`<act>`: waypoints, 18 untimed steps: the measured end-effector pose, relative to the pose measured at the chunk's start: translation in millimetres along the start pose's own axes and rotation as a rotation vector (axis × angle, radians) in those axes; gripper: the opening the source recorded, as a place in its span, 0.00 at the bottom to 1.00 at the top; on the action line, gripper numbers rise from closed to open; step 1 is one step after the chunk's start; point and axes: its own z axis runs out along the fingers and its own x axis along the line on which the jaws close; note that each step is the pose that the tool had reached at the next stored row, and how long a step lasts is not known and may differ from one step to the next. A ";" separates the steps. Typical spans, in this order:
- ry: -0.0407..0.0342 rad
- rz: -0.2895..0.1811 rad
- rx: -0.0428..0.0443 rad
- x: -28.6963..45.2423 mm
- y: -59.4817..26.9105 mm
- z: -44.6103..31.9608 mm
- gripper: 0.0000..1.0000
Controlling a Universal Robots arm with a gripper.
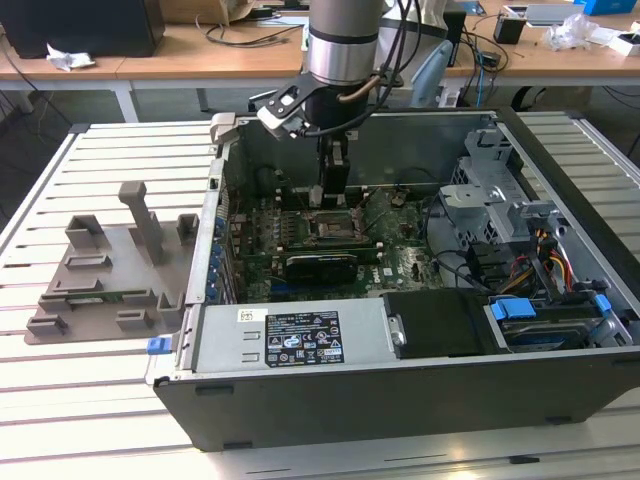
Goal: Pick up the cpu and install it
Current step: 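Place the cpu into insertion slot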
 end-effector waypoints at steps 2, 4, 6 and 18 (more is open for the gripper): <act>0.0001 -0.001 -0.0001 1.1 0.9 0.9 0.54; 0.0001 -0.001 -0.0001 2.4 1.9 2.4 0.54; -0.0001 -0.002 0.0000 2.8 2.4 3.9 0.54; -0.0002 -0.003 -0.0001 3.7 4.2 11.9 0.54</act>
